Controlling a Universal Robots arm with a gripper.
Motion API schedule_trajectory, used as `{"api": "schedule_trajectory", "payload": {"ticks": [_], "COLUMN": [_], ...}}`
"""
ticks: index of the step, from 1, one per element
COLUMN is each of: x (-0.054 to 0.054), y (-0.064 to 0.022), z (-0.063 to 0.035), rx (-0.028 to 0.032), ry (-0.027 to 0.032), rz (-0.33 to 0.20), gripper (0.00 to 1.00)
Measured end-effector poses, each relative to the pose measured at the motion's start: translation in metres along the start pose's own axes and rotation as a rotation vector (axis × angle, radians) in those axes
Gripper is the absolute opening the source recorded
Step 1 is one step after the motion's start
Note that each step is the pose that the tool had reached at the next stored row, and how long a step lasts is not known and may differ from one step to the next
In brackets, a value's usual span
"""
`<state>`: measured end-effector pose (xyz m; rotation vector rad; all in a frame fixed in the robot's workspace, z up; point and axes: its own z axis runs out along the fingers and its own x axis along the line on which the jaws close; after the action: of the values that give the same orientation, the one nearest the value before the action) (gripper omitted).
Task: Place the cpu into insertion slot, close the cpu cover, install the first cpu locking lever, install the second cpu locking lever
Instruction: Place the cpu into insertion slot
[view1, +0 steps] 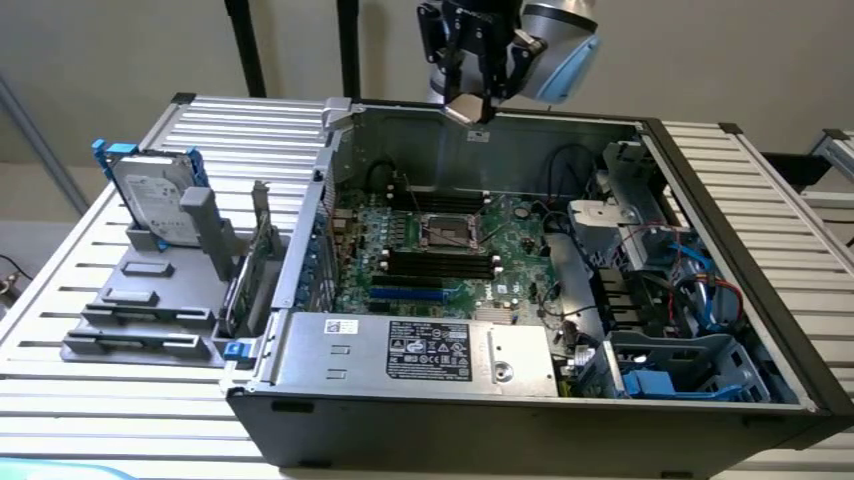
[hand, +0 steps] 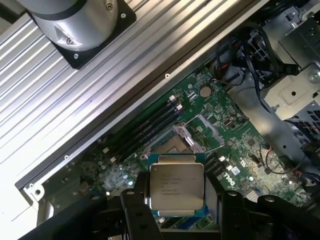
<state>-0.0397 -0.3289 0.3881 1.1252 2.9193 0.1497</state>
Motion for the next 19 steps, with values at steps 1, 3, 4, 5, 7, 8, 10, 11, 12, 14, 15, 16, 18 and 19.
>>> {"api": "schedule_trajectory", "payload": {"ticks": [1,3,4,5,7,8,10,11,12,14,15,16,18,19], "x": [0.000,0.000,0.000,0.000,0.000,0.000,0.000,0.000,0.000,0.000,0.000,0.000,0.000,0.000], "y": [0.0000,-0.0001,-0.0001,-0.0002,-0.0002,-0.0002,-0.0003,-0.0003,-0.0004,-0.0005,-0.0006,-0.0007,-0.0009,-0.0010], "z": [0.0003,0.0009,0.0011,0.0015,0.0021,0.0024,0.0031,0.0036,0.0043,0.0058,0.0067,0.0078,0.0099,0.0109], "rx": [-0.0005,-0.0014,-0.0018,-0.0023,-0.0032,-0.0037,-0.0047,-0.0051,-0.0056,-0.0064,-0.0068,-0.0073,-0.0083,-0.0087], "ry": [-0.0017,-0.0051,-0.0067,-0.0086,-0.0119,-0.0136,-0.0168,-0.0186,-0.0203,-0.0236,-0.0253,-0.0271,-0.0304,-0.0321], "rz": [0.018,0.054,0.072,0.092,0.128,0.145,0.181,0.200,0.218,0.253,0.271,0.291,0.327,0.344], "gripper": [0.55,0.55,0.55,0.55,0.55,0.55,0.55,0.55,0.55,0.55,0.55,0.55,0.55,0.55]}}
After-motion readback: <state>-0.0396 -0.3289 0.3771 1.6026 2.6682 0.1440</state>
